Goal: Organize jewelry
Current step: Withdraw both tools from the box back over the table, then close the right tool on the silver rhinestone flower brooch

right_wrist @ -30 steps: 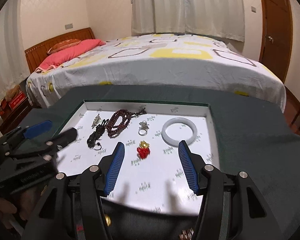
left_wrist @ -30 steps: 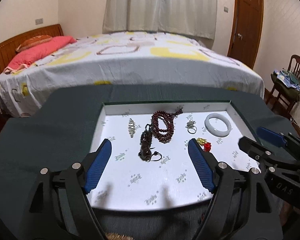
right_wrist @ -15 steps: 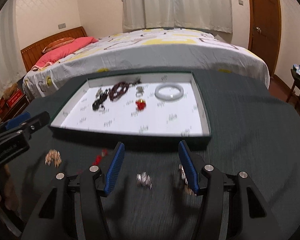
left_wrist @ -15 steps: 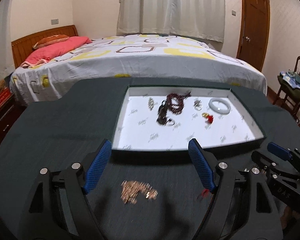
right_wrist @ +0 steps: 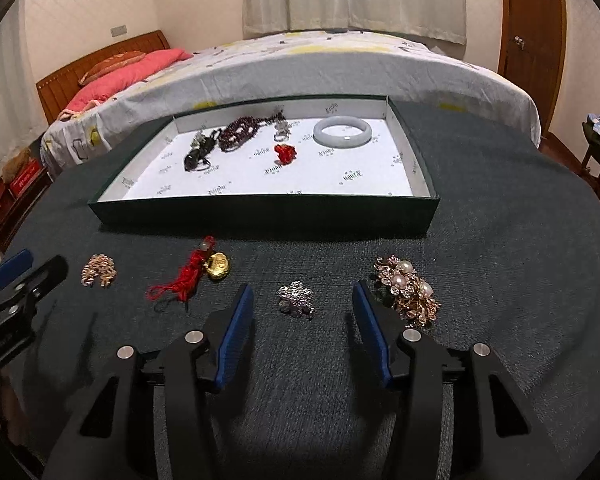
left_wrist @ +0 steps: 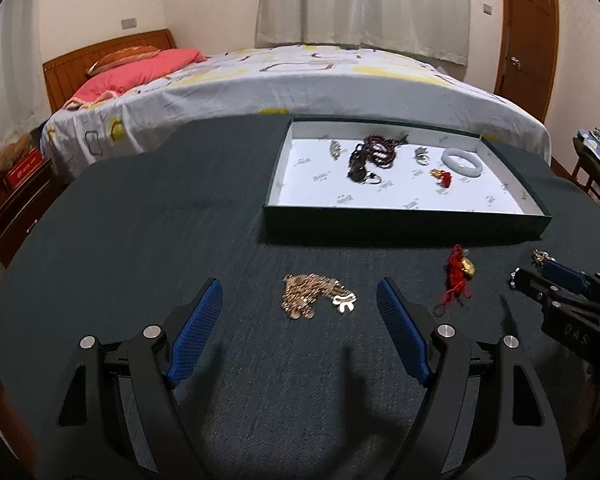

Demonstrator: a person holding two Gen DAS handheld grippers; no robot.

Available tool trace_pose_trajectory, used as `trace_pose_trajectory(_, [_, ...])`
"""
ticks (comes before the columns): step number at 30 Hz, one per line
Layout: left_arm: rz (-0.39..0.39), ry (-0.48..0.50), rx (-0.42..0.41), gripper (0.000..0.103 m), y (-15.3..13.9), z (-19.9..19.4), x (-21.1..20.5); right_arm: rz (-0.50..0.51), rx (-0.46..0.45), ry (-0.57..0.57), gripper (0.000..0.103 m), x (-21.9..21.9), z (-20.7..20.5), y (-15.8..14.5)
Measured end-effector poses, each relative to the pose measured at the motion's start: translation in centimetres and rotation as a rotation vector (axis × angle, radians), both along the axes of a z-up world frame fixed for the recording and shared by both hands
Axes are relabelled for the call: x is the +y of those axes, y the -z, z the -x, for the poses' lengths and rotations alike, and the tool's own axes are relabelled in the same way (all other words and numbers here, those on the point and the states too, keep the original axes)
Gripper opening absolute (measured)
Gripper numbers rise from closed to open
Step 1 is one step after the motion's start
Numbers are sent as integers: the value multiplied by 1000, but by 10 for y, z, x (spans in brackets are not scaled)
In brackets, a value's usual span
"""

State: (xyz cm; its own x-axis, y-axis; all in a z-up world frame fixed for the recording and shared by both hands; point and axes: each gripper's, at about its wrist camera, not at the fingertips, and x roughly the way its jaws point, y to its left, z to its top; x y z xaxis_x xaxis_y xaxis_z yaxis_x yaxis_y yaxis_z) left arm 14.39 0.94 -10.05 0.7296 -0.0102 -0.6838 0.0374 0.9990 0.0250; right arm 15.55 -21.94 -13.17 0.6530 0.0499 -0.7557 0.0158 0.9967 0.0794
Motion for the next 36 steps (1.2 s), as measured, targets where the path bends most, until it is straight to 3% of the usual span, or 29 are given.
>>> trace_pose_trajectory(8, [-2, -7, 5, 78, 3, -1, 2, 19, 37, -13, 38, 7, -8, 9])
trace_pose_trajectory(13, [-5, -5, 13, 78, 7, -1, 1, 22, 37, -19, 22, 6, -6, 9])
trace_pose_trajectory(22, [-2, 7, 30, 78, 13, -5, -4, 14, 9, -27, 22, 3, 1, 2])
trace_pose_trajectory(36, [50, 28, 134, 78, 33, -35, -2, -23, -4, -39, 22, -4, 3, -3])
